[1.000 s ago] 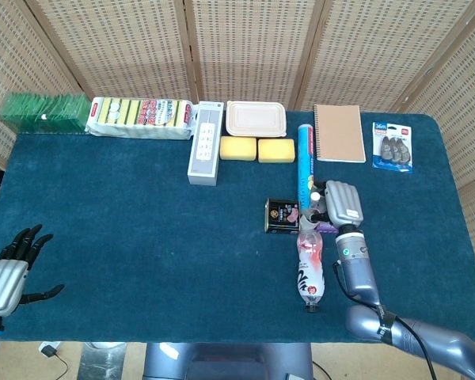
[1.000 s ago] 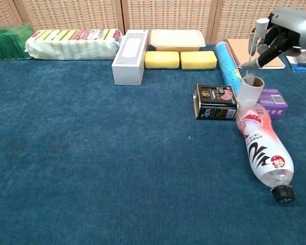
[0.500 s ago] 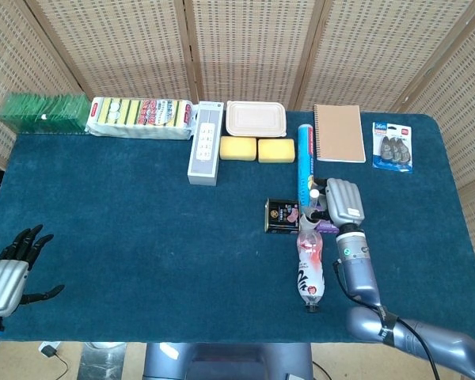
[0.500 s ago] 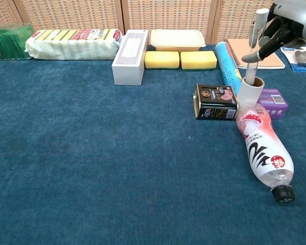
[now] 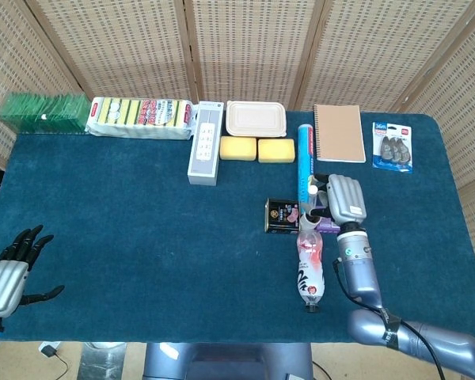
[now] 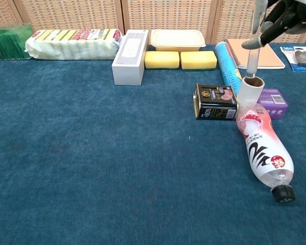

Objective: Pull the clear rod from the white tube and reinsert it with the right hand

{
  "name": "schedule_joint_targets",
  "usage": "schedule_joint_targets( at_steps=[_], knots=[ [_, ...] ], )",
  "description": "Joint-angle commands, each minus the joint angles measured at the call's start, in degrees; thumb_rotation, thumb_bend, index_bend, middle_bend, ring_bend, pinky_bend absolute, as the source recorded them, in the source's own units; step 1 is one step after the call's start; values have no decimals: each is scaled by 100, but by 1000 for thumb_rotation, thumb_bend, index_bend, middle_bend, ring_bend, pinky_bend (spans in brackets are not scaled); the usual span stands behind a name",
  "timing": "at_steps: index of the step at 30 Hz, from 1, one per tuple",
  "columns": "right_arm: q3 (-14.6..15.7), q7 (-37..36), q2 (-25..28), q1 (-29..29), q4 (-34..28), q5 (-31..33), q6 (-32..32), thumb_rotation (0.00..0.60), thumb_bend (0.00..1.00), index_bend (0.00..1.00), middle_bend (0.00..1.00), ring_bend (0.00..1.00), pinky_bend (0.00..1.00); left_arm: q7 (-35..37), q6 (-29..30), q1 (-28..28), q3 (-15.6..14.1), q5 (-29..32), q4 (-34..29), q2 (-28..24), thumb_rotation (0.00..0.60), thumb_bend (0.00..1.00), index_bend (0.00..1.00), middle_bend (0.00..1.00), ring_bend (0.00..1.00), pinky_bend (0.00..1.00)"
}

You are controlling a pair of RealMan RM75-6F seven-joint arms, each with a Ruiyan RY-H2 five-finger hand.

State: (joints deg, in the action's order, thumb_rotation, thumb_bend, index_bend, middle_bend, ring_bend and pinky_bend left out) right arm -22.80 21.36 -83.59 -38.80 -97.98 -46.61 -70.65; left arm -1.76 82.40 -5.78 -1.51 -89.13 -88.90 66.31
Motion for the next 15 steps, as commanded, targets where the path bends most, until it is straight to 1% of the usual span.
schedule_joint_targets(
  at_steps=[1, 15],
  knots=[
    [-40, 67, 73, -2, -161, -12, -98, 600, 385, 777, 919, 1000, 995, 5, 6, 2, -3, -9, -1, -3, 447, 112, 107, 44, 24, 222],
    [-107, 168, 294, 20, -574, 35, -289, 600, 392, 786, 932, 1000, 1000, 25, 41, 19, -20, -50, 0, -12, 444, 111, 106, 44, 24, 222]
  ],
)
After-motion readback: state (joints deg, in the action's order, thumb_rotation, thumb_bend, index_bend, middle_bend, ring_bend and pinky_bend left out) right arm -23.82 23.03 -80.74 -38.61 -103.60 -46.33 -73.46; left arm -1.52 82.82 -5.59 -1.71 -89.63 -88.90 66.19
